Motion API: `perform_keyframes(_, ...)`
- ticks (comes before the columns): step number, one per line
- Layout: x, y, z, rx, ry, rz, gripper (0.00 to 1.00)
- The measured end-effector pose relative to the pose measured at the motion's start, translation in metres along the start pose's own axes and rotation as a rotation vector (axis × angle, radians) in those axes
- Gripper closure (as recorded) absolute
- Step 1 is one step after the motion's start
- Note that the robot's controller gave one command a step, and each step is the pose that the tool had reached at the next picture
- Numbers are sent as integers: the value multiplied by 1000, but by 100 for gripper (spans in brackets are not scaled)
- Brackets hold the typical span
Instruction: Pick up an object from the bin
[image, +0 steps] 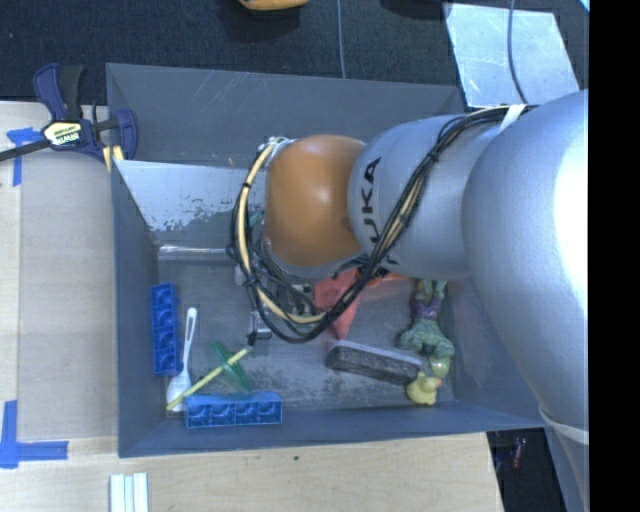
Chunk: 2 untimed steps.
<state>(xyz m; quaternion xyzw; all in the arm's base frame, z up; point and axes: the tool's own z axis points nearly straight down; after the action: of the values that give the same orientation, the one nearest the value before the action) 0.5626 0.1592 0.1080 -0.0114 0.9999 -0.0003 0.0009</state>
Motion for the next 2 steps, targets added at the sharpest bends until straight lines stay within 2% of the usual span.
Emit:
perform_keyframes(1,3,3,-63,-1,4,-44,0)
perform_keyframes(2,-2,-43,-57,-3,-9,-44,0)
